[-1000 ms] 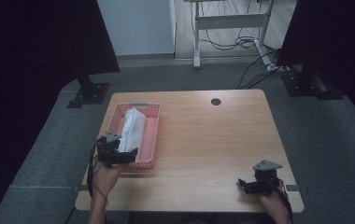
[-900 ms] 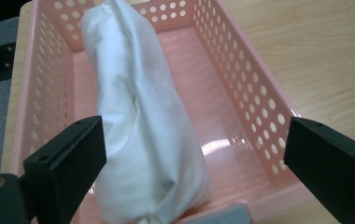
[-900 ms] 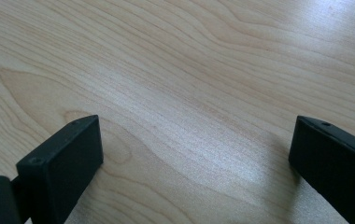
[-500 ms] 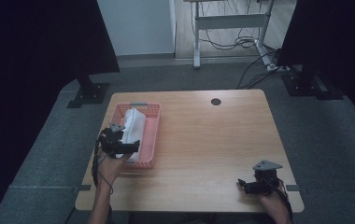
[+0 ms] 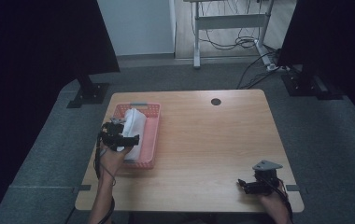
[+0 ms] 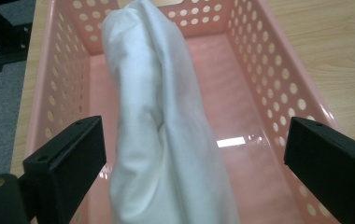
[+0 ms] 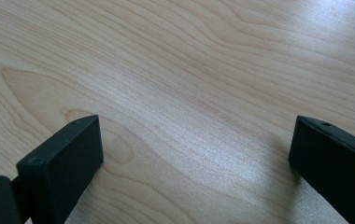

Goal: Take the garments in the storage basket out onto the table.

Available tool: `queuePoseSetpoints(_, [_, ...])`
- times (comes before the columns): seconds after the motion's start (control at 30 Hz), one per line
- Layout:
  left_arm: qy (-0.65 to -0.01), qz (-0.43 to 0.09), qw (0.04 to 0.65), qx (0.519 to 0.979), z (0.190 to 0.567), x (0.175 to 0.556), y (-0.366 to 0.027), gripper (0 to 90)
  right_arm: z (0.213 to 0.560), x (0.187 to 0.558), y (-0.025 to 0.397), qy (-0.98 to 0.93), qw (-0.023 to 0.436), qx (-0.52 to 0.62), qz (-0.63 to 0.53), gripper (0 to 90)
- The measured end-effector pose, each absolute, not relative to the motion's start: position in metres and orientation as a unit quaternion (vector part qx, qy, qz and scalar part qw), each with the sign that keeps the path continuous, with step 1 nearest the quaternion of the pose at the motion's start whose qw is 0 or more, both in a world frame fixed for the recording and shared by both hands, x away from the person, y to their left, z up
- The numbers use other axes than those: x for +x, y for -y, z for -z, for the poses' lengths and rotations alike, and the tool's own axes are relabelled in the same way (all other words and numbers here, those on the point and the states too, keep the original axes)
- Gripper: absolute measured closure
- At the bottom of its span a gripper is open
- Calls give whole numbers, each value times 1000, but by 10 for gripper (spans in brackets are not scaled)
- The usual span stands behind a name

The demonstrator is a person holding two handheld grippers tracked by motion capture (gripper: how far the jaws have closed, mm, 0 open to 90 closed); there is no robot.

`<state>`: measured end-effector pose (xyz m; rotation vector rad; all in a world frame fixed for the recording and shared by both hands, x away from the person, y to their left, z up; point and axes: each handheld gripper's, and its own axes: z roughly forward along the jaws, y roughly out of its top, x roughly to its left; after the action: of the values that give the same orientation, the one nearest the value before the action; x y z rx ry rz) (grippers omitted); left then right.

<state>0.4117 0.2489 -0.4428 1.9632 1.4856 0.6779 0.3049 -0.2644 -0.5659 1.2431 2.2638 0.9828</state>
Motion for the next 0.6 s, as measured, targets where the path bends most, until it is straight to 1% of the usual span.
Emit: queuePoseSetpoints(0.6, [-569,-251,279,731,441,443,-251,61,566,305,264,-805,188,442,-349,27])
